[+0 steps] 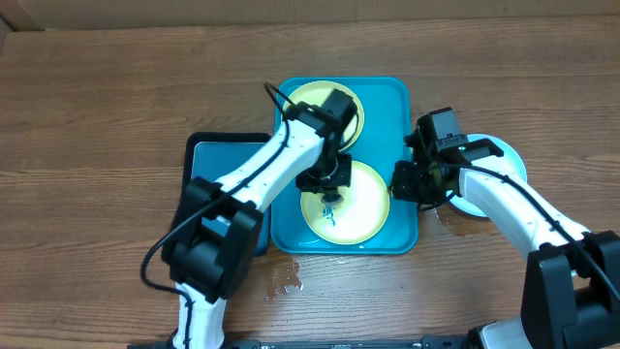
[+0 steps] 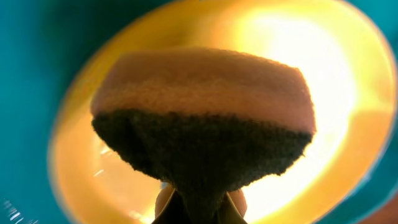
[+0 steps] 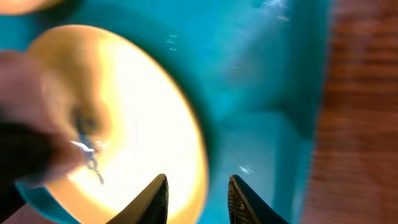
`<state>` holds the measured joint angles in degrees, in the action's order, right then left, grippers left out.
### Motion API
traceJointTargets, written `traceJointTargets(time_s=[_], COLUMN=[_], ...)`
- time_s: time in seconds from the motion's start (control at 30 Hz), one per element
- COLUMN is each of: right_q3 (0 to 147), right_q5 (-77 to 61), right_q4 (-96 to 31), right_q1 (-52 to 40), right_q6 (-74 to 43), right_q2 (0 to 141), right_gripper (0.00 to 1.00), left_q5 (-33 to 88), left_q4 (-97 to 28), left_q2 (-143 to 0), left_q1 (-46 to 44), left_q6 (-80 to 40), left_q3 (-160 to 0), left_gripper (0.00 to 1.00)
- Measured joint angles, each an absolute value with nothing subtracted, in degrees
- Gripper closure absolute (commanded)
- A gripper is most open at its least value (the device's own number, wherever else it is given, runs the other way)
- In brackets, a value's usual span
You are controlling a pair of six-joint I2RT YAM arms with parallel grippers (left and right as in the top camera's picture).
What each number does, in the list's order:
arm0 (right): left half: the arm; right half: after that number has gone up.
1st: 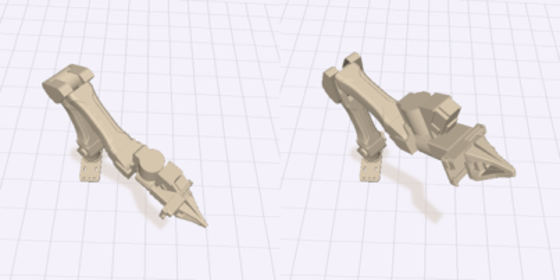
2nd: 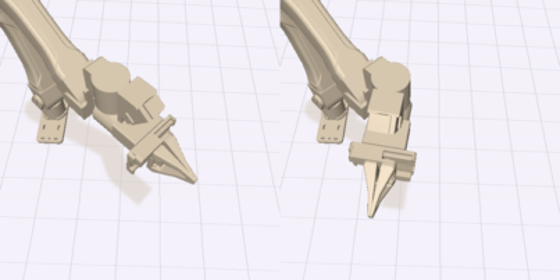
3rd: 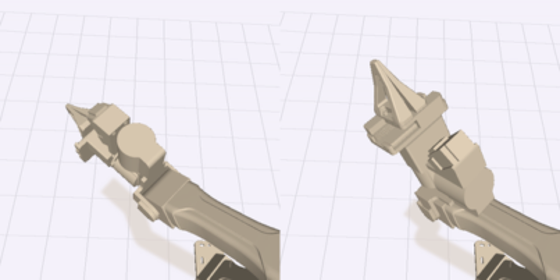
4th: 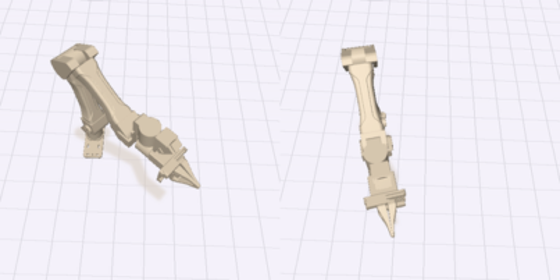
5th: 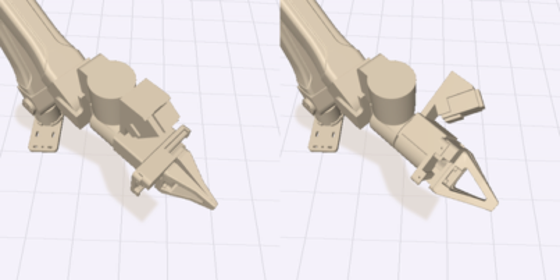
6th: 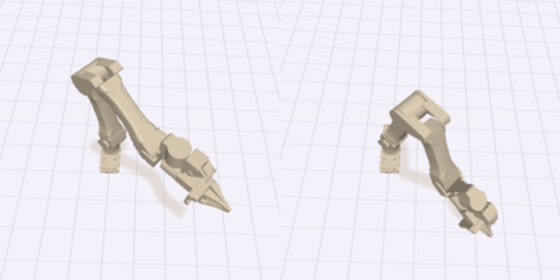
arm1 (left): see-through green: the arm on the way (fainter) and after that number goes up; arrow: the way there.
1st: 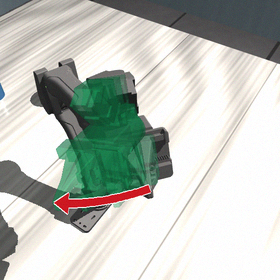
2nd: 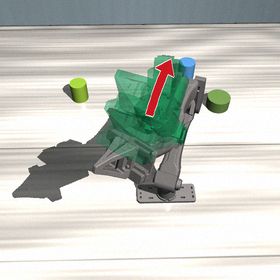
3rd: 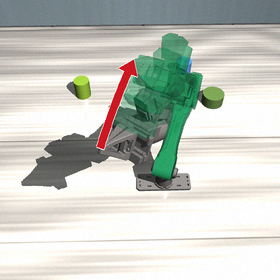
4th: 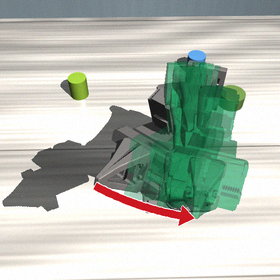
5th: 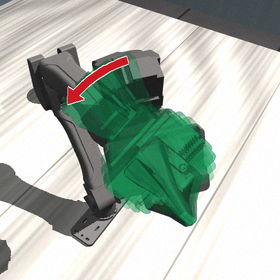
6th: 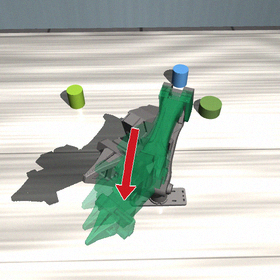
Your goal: Clean dirty plates on tray and stack at the side
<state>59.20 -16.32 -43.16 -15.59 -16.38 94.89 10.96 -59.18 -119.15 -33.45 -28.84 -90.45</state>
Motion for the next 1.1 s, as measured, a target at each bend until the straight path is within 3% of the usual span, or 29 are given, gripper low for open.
traceJointTargets(time_s=[0.2, 0.27, 0.33, 0.37, 0.5, 0.7, 1.1], right_q3=[55.5, 54.5, 53.7, 53.5, 52.8, 52.8, 52.8], right_q5=[-13.1, -12.0, -12.3, -12.5, -14.2, -15.0, -15.0], right_q4=[-38.3, -37.4, -35.9, -34.8, -32.9, -32.8, -33.1], right_q1=[-18.1, -18.1, -18.0, -18.3, -18.5, -18.5, -18.4], right_q6=[-19.1, -20.1, -21.1, -21.3, -21.9, -21.9, -22.0], right_q2=[95.5, 96.5, 98.1, 98.6, 99.5, 99.6, 99.6], right_gripper=[0.70, 0.79, 0.82, 0.89, 0.96, 0.96, 0.96], left_q5=[11.4, 11.4, 11.7, 11.9, 11.9, 13.0, 21.9], left_q4=[-60.9, -61.5, -62.1, -62.5, -63.8, -60.6, -52.4], left_q2=[-123.7, -123.7, -123.7, -123.7, -123.7, -123.7, -123.7], left_q1=[-34.5, -34.1, -32.9, -32.1, -28.6, -28.4, -37.2], left_q6=[-28.9, -29.0, -29.0, -29.0, -28.5, -28.3, -30.1], left_q3=[-90.5, -90.6, -90.6, -90.6, -90.6, -90.6, -90.5], left_gripper=[0.96, 0.96, 0.96, 0.96, 0.96, 0.96, 0.96])
